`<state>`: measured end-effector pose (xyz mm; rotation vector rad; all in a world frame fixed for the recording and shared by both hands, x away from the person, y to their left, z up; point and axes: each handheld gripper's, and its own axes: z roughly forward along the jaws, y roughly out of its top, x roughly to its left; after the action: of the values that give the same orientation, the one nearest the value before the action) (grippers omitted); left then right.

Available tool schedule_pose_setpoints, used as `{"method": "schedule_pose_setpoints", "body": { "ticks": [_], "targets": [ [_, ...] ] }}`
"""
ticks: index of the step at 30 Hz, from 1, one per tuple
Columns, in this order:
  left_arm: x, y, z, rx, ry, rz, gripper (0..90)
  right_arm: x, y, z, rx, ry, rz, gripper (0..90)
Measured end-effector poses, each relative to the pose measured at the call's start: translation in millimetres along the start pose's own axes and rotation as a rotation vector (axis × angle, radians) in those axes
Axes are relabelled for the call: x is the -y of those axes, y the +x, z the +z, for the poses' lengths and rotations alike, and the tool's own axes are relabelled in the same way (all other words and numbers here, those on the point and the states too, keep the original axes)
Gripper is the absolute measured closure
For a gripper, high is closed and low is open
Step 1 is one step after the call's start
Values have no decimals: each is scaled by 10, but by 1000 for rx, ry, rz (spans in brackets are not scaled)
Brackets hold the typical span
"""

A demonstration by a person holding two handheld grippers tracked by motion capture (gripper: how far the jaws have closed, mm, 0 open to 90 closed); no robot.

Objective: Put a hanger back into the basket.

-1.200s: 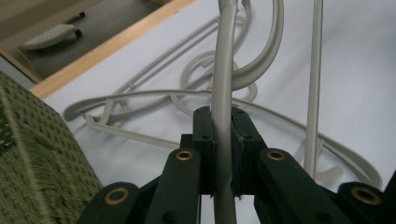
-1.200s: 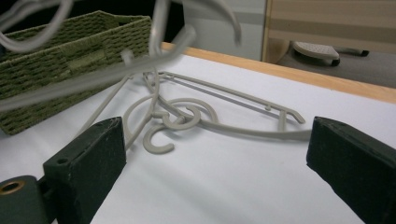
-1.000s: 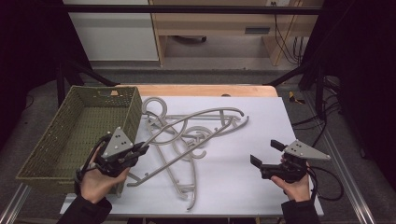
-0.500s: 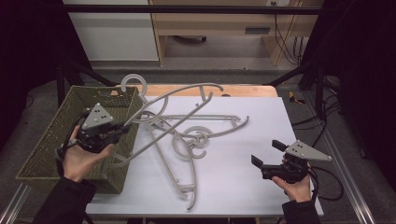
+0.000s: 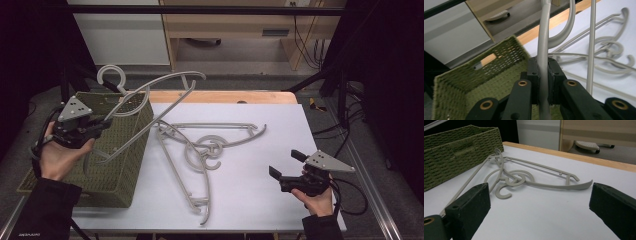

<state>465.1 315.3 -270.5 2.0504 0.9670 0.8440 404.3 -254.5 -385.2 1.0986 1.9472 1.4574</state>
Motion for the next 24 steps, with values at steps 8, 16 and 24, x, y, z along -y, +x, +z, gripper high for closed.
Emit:
{"method": "schedule_pose_setpoints", "body": {
  "ticks": [8, 16, 24],
  "targets": [
    [198, 248, 1, -33, 35, -21, 825, -1, 1, 4, -1, 1, -3, 37],
    [435, 499, -23, -72, 68, -52, 824, 4, 4, 14, -4, 5, -3, 37],
    [707, 721, -67, -102, 100, -101, 824, 10, 1, 23, -6, 9, -6, 36]
  ]
}}
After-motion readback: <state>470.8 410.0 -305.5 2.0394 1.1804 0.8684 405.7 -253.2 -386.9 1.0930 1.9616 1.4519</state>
